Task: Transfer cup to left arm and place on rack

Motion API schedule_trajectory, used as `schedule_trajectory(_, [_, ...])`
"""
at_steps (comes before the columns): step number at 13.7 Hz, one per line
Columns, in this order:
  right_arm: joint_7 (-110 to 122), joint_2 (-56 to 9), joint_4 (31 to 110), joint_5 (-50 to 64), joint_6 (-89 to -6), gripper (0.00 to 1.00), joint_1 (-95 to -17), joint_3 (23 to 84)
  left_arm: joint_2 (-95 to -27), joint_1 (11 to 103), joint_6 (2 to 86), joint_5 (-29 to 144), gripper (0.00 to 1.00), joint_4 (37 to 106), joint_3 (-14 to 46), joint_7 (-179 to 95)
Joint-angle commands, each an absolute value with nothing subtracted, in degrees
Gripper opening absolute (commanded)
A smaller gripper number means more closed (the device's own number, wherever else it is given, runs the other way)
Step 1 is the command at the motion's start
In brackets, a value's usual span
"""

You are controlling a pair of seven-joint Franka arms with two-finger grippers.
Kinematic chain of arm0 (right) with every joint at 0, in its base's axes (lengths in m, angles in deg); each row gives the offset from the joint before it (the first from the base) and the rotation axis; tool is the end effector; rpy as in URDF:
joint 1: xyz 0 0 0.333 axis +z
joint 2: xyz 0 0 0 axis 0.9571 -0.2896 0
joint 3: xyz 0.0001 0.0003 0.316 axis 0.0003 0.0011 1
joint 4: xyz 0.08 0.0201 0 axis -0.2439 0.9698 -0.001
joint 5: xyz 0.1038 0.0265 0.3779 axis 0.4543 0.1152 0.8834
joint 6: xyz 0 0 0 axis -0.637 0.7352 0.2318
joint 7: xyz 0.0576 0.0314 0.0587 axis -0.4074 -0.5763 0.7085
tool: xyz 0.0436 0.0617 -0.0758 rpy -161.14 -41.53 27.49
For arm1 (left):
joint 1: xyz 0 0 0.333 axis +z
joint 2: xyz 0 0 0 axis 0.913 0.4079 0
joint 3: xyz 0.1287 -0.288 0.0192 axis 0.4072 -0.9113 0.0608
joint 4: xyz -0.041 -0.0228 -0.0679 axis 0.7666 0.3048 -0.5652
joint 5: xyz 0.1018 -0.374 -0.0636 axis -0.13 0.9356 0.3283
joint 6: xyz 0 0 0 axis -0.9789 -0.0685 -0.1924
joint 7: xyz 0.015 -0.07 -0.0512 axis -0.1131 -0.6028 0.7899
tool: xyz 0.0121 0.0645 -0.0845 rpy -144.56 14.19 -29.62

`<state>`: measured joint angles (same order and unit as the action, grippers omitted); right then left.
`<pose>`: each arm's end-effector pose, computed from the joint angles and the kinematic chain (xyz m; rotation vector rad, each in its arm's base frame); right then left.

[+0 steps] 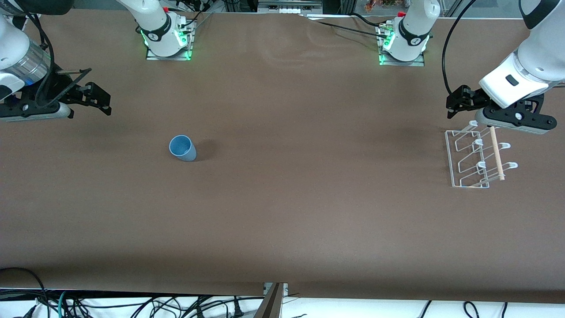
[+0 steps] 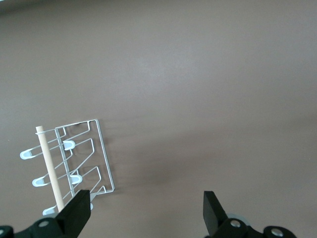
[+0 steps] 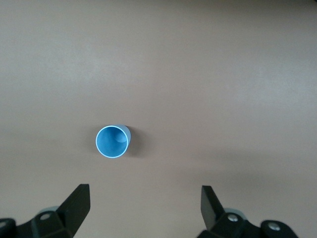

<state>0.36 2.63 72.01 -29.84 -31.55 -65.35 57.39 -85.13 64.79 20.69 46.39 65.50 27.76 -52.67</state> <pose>0.5486 0.0587 0.5815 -3.1351 -0.1547 -0.0603 0.5614 -0.0730 0.5907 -3.0887 0.3389 0.0180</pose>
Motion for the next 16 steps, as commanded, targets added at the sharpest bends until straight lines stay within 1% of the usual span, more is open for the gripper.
schedule_trajectory(1, [0.2,2.4,71.5,-30.2,-30.9,0.99,-65.2,57.3,-85.1,64.7,21.3,47.4,1.0,65.3,27.7,-51.9])
schedule_trajectory(4, [0.3,2.1,71.7,-30.4,-29.4,0.99,-65.2,57.3,-85.1,64.7,21.3,47.4,1.0,65.3,27.6,-51.9])
schedule_trajectory(13, [0.2,2.0,71.5,-30.5,-29.4,0.99,-65.2,57.3,-85.0,64.7,21.3,47.4,1.0,65.3,27.7,-51.9])
schedule_trajectory(16, [0.0,0.5,71.6,-30.5,-29.5,0.99,-65.2,57.3,-84.9,64.7,21.3,47.4,1.0,65.3,27.7,-51.9])
